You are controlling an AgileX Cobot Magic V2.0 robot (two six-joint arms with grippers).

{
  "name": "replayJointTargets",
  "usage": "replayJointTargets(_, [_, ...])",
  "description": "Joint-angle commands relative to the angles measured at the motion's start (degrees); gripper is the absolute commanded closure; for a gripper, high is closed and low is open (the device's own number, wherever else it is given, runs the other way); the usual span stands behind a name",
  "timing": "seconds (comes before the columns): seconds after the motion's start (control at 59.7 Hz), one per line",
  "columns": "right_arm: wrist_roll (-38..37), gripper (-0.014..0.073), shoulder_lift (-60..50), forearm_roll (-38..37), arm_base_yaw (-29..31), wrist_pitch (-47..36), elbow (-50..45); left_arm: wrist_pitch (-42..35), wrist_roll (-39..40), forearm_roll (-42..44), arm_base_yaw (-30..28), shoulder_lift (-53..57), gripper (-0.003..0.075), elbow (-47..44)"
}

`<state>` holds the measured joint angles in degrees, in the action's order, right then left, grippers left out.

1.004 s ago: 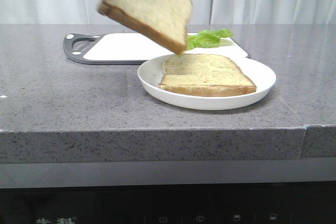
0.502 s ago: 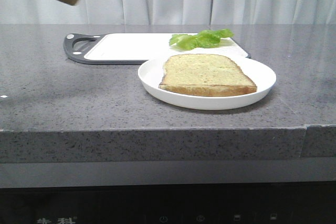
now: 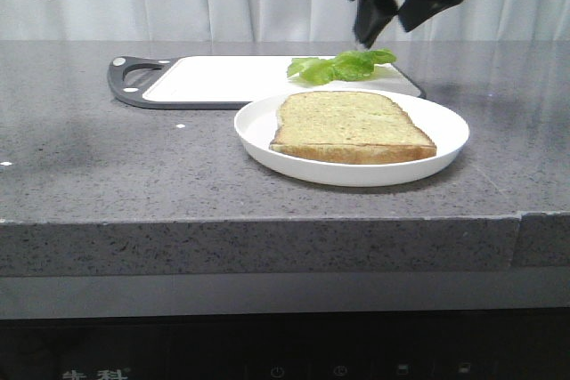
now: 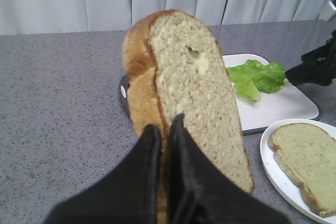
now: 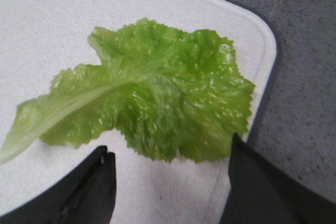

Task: Left arm grabs bread, right arm adds lettuce
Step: 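Reach the right gripper to the lettuce leaf and grasp it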

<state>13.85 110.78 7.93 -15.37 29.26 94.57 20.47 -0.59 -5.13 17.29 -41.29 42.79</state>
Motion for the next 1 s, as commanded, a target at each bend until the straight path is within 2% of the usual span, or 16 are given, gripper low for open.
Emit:
replayJointTargets(0.0, [0.7, 0.0113, 1.1, -0.7, -0.1, 0.4, 7.7, -4.9, 0.6, -0.5, -0.2, 0.2, 0.0741, 1.6])
replayJointTargets(0.1, [0.7, 0.0130, 4.7, -0.7, -0.1, 3.3, 12.6, -4.9, 0.6, -0.5, -0.2, 0.2, 0.0741, 1.6])
replayJointTargets(0.167, [0.7, 0.0173, 6.5, -0.7, -0.1, 4.4, 14.5, -4.9, 0.6, -0.6, -0.2, 0.2, 0.0741, 1.6])
replayJointTargets(0.268, [0.7, 0.0328, 7.1, -0.7, -0.1, 5.1, 15.7, -4.9, 0.6, -0.6, -0.2, 0.2, 0.0741, 1.6])
replayJointTargets(0.318, [0.7, 0.0434, 6.8, -0.7, -0.1, 5.1, 16.0, -4.8, 0.6, -0.6, -0.2, 0.2, 0.0741, 1.6])
replayJointTargets(0.385, [0.7, 0.0500, 5.9, -0.7, -0.1, 4.7, 16.0, -4.8, 0.6, -0.6, -0.2, 0.2, 0.0741, 1.6])
replayJointTargets(0.77, [0.7, 0.0508, -3.9, -0.6, -0.1, 7.1, 13.5, -4.8, 0.6, -0.8, -0.2, 0.2, 0.0741, 1.6])
replayJointTargets(0.904, [0.6, 0.0508, -11.4, 1.1, -0.1, 5.2, 6.1, -4.8, 0.6, -0.8, -0.2, 0.2, 0.0741, 1.6])
replayJointTargets(0.988, [0.6, 0.0508, -18.3, 3.9, -0.5, 1.8, -2.8, -4.8, 0.6, -0.8, -0.2, 0.2, 0.0741, 1.6])
